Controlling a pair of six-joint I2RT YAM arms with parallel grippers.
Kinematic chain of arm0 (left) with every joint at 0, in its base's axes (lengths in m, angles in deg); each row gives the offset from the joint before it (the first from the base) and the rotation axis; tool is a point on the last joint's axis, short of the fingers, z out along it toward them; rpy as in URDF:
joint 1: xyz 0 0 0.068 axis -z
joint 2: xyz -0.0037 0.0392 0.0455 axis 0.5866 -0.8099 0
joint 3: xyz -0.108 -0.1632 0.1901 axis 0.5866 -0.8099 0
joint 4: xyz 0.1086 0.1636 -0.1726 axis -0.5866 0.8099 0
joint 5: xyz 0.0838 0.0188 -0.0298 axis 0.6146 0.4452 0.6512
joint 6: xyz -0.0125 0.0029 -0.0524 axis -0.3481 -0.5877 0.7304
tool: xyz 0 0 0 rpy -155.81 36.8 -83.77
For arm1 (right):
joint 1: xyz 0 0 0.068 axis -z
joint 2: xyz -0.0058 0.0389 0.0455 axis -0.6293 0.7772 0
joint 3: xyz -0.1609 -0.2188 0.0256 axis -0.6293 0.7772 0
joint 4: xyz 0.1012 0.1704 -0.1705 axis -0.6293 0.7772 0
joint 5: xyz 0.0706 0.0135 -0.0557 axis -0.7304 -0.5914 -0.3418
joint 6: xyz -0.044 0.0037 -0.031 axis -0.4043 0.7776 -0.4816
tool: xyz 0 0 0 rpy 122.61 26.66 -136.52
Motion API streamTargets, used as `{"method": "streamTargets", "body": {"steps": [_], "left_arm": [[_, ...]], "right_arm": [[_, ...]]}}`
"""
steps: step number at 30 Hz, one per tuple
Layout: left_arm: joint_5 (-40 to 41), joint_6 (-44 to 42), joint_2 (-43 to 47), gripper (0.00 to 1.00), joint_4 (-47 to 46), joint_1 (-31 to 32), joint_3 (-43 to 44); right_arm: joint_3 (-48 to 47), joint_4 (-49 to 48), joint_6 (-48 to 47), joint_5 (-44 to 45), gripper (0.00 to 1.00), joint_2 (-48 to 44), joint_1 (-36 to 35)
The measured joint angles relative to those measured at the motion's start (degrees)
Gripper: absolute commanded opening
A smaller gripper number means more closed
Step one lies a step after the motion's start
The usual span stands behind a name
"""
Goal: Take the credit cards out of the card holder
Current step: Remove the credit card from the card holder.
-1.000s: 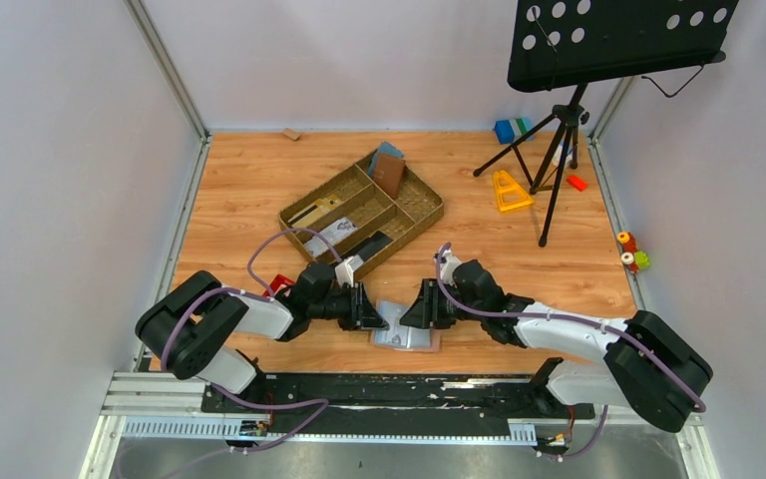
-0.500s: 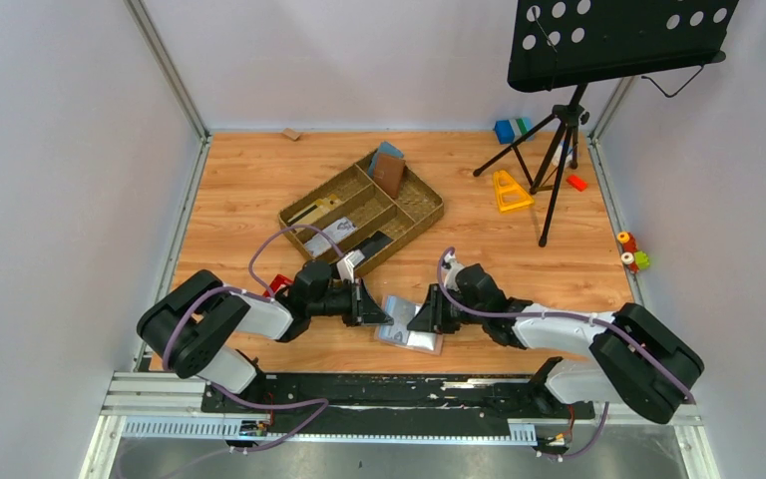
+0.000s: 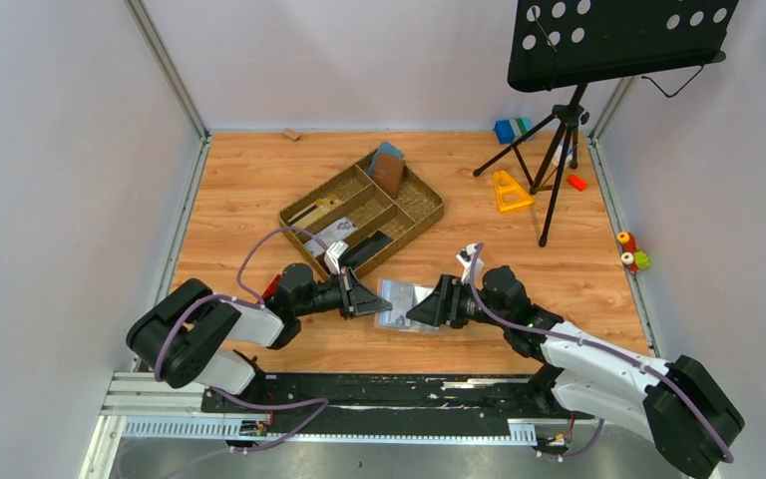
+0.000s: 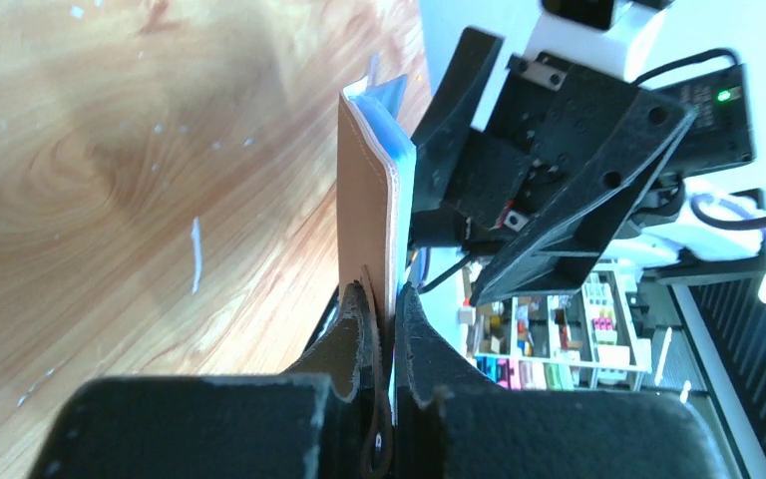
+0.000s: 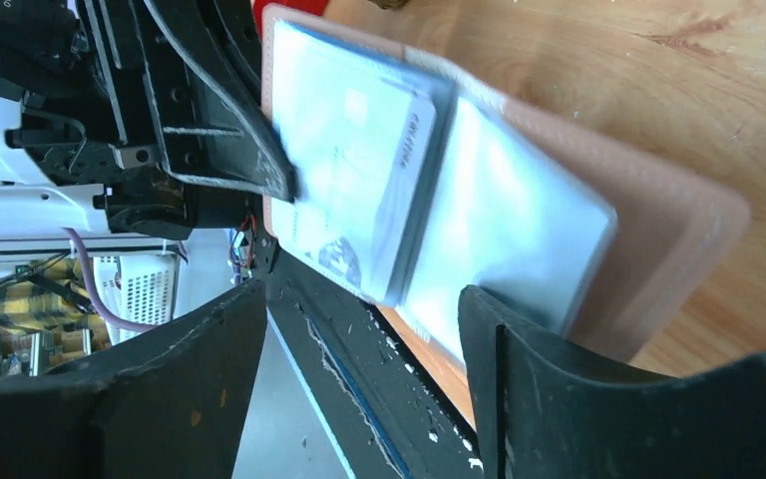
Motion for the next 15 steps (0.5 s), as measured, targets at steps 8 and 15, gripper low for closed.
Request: {"method": "streamTargets", "body": {"steps": [8,15], "left_arm": [[5.2,2.1,10.3,0.00,4.2,-0.8,0.0],[7.8,2.6,18.2,0.00,10.8,-0.8,2.1]], "right_arm": [[1.0,3.5,3.1,2.3,0.80,-7.3,0.3],[6.4,3.1,9.0,5.7,0.81,-8.4,0.3]]}}
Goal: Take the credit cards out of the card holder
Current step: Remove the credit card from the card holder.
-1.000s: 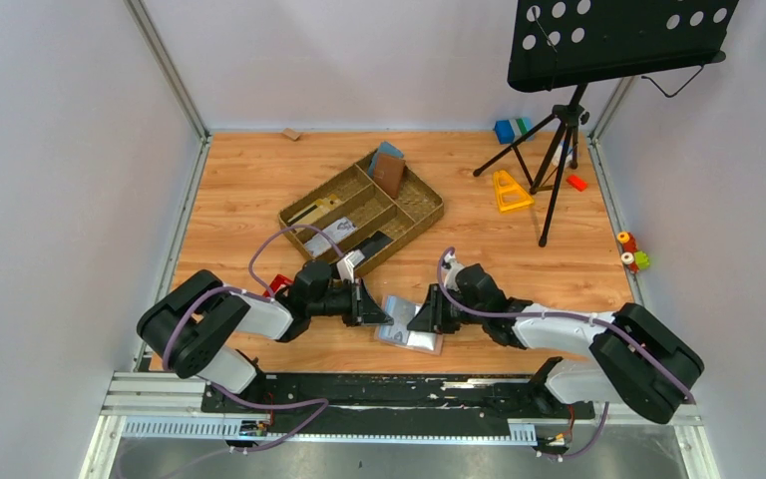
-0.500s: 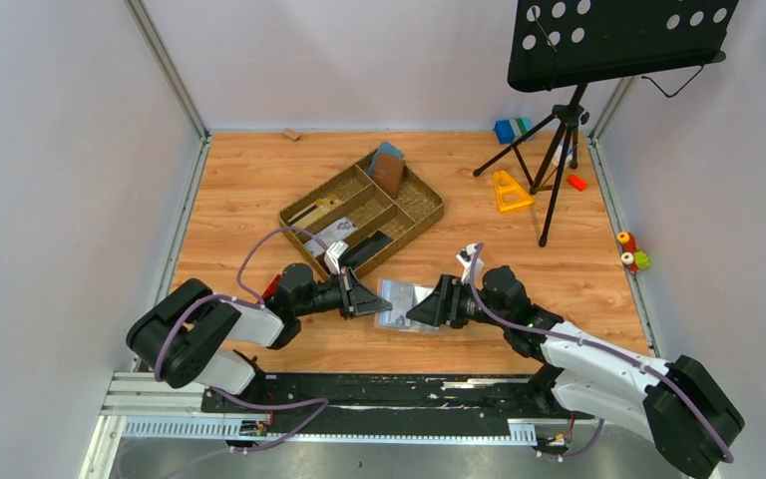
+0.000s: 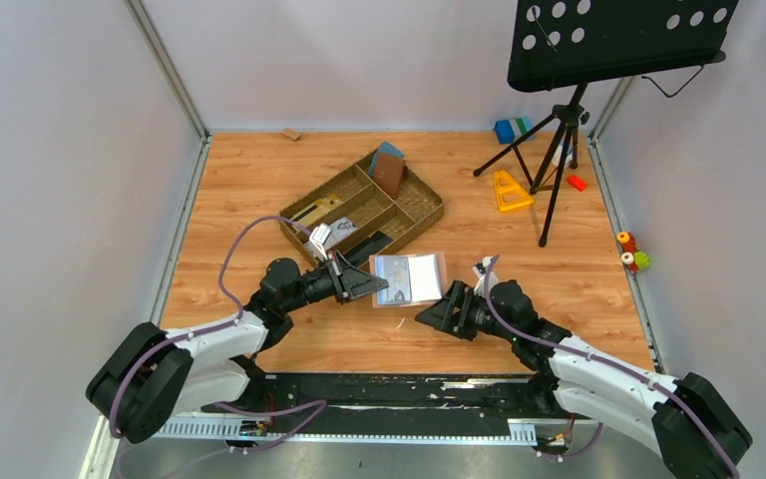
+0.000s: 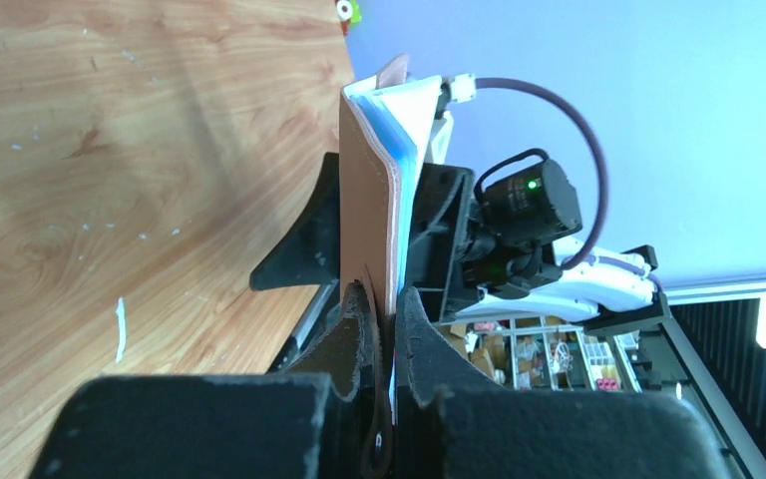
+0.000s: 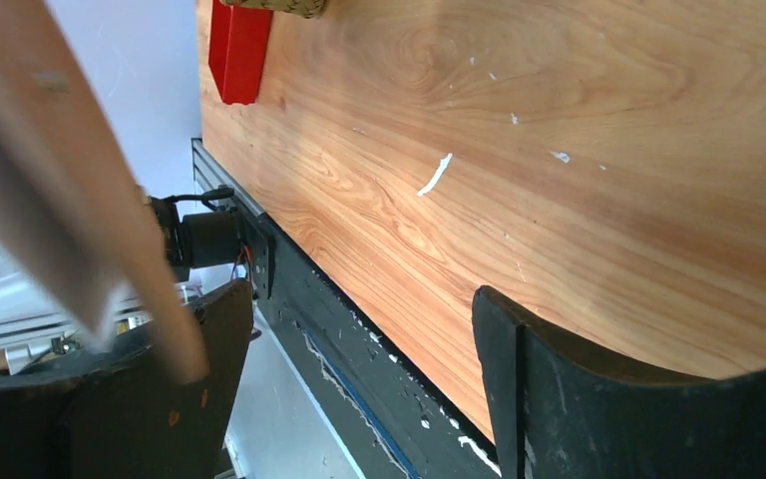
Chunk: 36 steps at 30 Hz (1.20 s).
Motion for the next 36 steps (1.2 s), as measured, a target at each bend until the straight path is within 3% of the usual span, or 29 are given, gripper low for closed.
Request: {"method": "streamTargets", "body": {"steps": [7,16,21,30,36], "left_arm": [[1.1,0.2,3.2,0.00,4.0,0.0,1.5],[2.3,1.0,4.3,0.00,6.5,0.0,2.4],[1.9,2.4,4.1,0.00,6.2,0.0,3.5],[0.5,5.8,3.9,0.00,2.4,0.0,3.5],[0.3,6.4,4.5,0.00,2.4,-0.1,3.5]], "right_arm": [[0.6,-5.4,2.1,0.3,0.82,-1.4,0.0],[0.8,-10.4,0.2,3.3,0.88,-11.6,-1.6],[-0.1,-9.0,-1.7,6.4,0.75,-12.7,-1.7],[-5.2,-9.3,-1.8,8.9,0.66,-2.1,-1.7],[-5.6,-11.4,-1.7,10.2,0.65,-1.4,-1.7]]}}
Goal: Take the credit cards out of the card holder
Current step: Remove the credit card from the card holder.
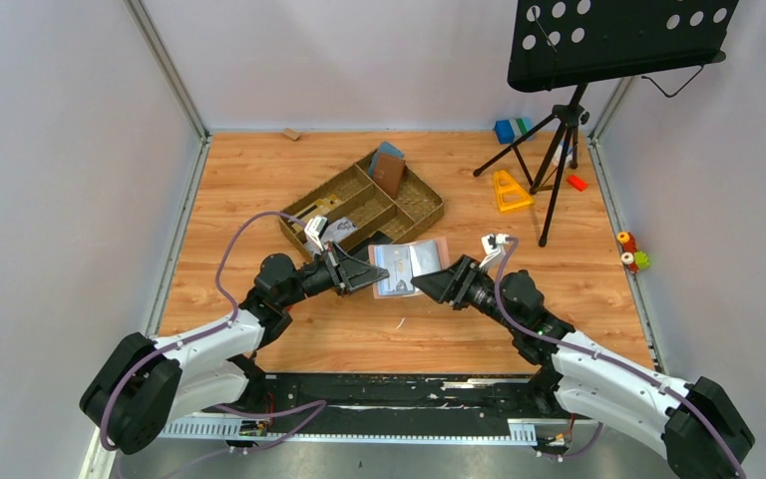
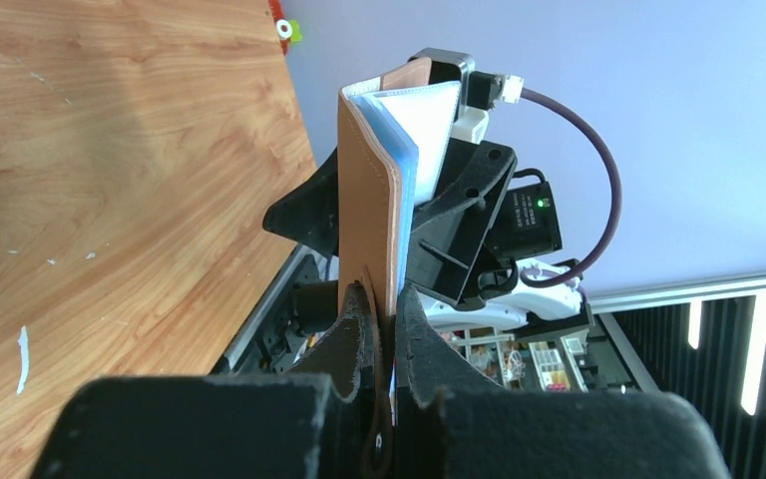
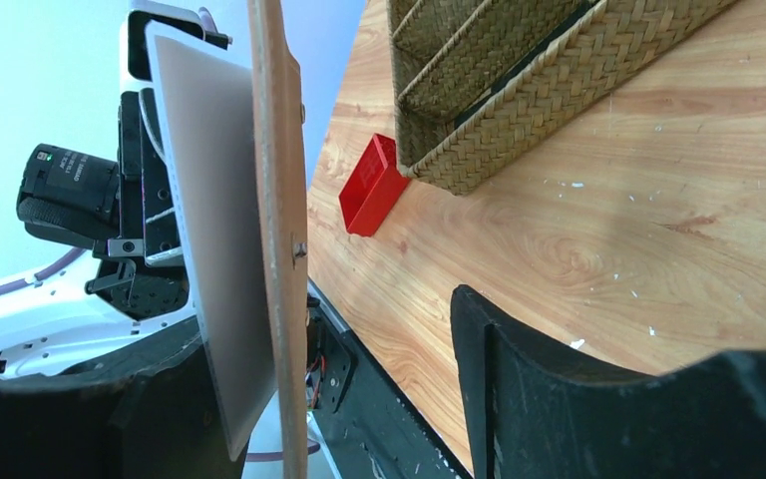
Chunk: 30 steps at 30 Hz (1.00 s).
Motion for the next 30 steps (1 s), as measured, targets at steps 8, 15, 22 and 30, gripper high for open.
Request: {"method": "streamTargets", "body": {"steps": [8,15,22,30], "left_arm": [[0.0,0.9,0.5,0.00,0.0,0.4,0.0],[0.0,1.7,0.4,0.00,-0.7,1.6,0.0],[-0.1,3.0,0.1,0.08,-4.9,1.6,-0.2],[0.0,7.3,-3.9,0.07,-17.0,1.6,-1.6]], "right_arm": [[-0.2,-1.5,-0.2,0.6,0.65,0.7,0.0],[-1.9,-5.1,-0.5,-1.9,0.67,4.3,0.0],[-2.1,-10.2,1.5,-5.1,0.64,5.9,0.3],[-2.0,-15.8,5.9,-7.8,0.32,6.4,0.6]]}}
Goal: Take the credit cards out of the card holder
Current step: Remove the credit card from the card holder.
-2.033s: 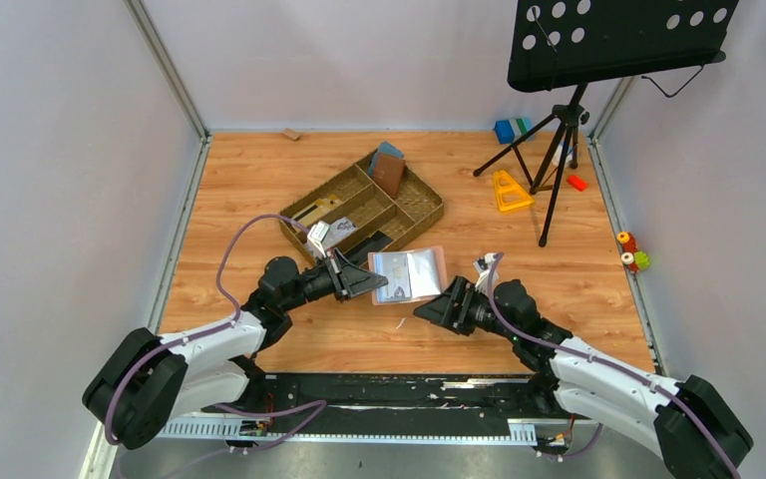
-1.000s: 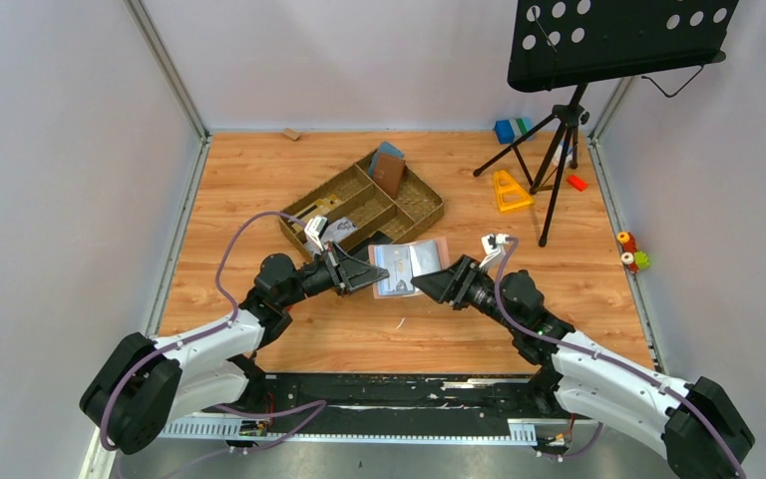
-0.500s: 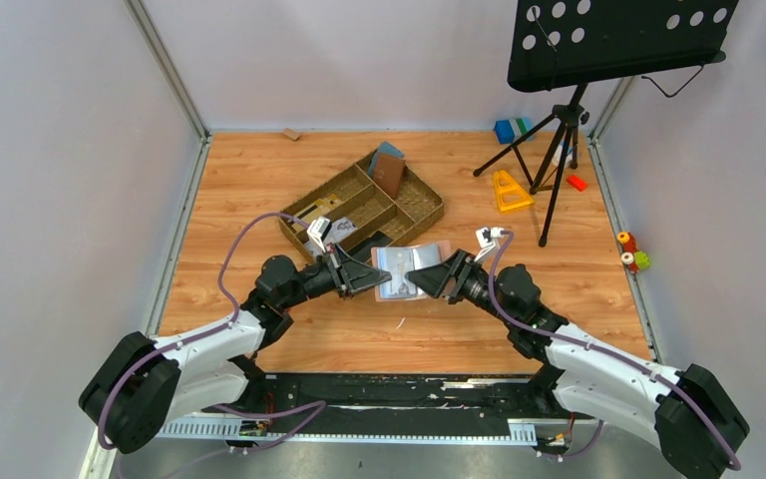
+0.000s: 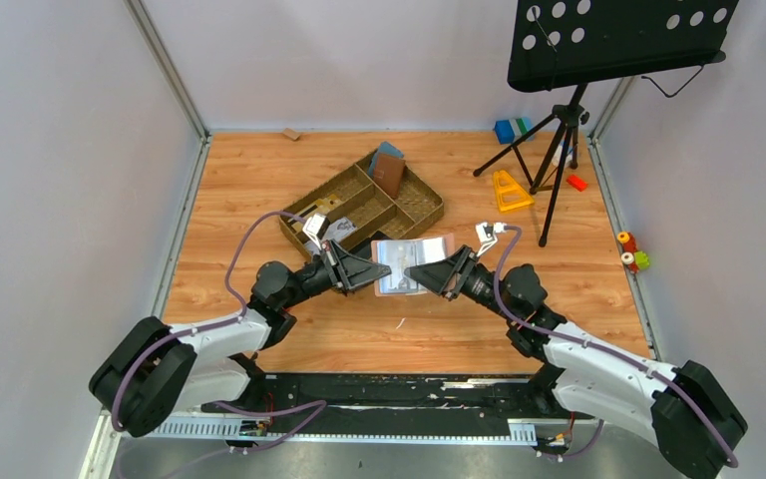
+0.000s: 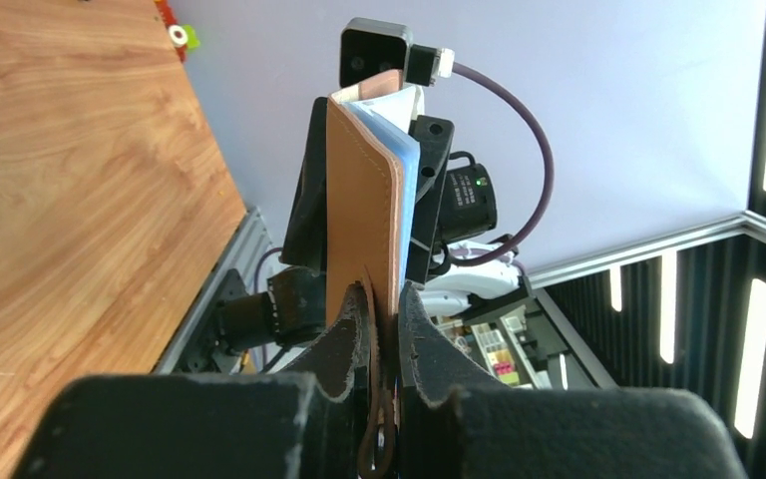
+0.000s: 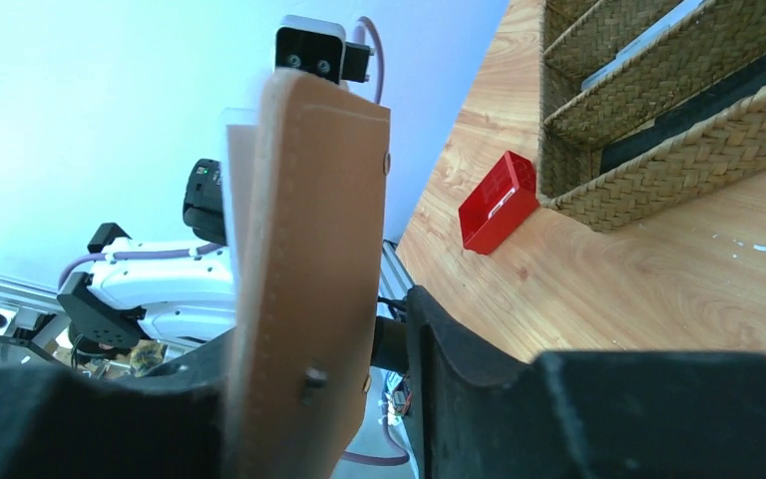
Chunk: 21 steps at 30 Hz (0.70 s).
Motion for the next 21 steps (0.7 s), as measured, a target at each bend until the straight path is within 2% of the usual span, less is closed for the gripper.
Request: {"method": "streamTargets", "body": {"steps": [4,6,10,17,19,21], "left_arm": [[-0.6,1.9,-2.5,0.00,-4.3,0.1,-0.2],[-0.8,2.3,-2.7,0.00,-5.6,0.1,-0.2],[-1.3,2.9,-2.7,0.00,-7.1,0.3,-0.2],[-1.3,3.0,-2.7,0.00,-7.9,1.3,-0.3],[-1.3,3.1,-2.7,0.00,-8.2,1.5,-0.3],[-1.4,3.4,-2.7,0.00,-8.3,1.6,-0.3]], "right_arm": [[0.0,-0.1,1.0,-0.2,0.11,-1.0,-0.2],[0.0,0.1,1.1,-0.1,0.03,-1.7,-0.2],[0.0,3.0,1.0,1.1,0.05,-4.8,-0.5],[-1.7,14.1,-1.3,4.2,0.07,-11.6,-1.6],[-2.6,16.5,-2.2,4.6,0.12,-12.5,-1.9],[-3.4,18.5,-3.0,4.8,0.26,-13.0,-2.1]]}}
